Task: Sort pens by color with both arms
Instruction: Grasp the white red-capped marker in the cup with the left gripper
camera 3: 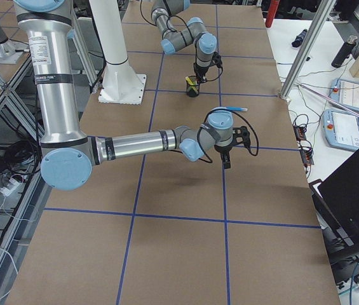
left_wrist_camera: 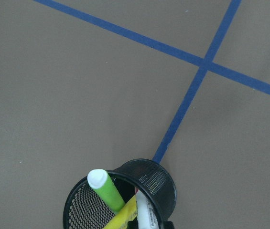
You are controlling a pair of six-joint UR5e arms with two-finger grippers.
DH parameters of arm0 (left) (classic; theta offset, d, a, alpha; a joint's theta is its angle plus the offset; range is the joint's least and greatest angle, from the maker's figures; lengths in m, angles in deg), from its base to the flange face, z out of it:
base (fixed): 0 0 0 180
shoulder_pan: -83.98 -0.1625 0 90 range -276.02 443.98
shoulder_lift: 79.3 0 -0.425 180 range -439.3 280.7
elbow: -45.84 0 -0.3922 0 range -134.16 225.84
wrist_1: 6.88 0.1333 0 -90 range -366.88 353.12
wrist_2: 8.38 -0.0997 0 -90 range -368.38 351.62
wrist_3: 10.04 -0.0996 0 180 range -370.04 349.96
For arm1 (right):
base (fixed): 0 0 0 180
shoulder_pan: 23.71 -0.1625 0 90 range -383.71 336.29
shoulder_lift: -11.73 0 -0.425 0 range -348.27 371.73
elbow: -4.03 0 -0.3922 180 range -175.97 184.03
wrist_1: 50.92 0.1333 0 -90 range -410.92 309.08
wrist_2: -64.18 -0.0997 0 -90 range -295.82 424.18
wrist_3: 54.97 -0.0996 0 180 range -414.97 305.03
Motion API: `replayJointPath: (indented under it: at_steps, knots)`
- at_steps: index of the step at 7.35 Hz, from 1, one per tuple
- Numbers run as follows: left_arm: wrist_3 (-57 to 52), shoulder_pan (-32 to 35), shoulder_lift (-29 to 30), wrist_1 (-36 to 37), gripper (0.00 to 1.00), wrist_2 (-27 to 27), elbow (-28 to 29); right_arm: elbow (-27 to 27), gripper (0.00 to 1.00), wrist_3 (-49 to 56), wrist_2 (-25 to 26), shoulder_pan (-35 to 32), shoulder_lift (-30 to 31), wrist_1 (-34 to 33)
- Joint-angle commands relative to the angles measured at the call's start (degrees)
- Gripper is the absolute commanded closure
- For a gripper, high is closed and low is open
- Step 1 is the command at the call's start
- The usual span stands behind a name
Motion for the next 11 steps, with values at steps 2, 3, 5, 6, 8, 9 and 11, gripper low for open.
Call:
replayJointPath:
  at_steps: [2,3,5,6,8,9,11]
  knots:
    - [-1.17,3.04,-0.01,5.05,1.00,0.15,-8.70,-0.37,0.01,-0.38,0.89,0.16,-0.38,0.00]
    - [-1.52,4.35,-0.01,6.21,1.00,0.15,-12.29,-0.81,0.01,-0.55,1.50,0.16,-0.46,0.00]
    - [-3.97,7.08,-0.80,5.52,1.00,-1.76,-16.19,-0.99,0.01,-0.55,2.73,0.25,-1.60,0.09]
    - [-4.95,7.09,-3.50,-1.88,1.00,-6.22,-16.28,-0.90,0.01,-0.55,4.48,0.77,-1.78,0.26]
    - [-5.04,6.92,-13.32,-25.49,1.00,-15.70,-16.29,-0.90,0.01,-0.55,7.56,2.18,-3.44,0.44]
    - [-5.04,6.65,-15.54,-30.30,1.00,-18.89,-15.94,-0.90,0.01,-0.64,8.27,2.18,-3.71,0.44]
    - [-4.96,3.15,-14.95,-45.01,1.00,-31.77,-4.14,-0.90,0.01,-0.64,8.37,2.36,-4.33,0.53]
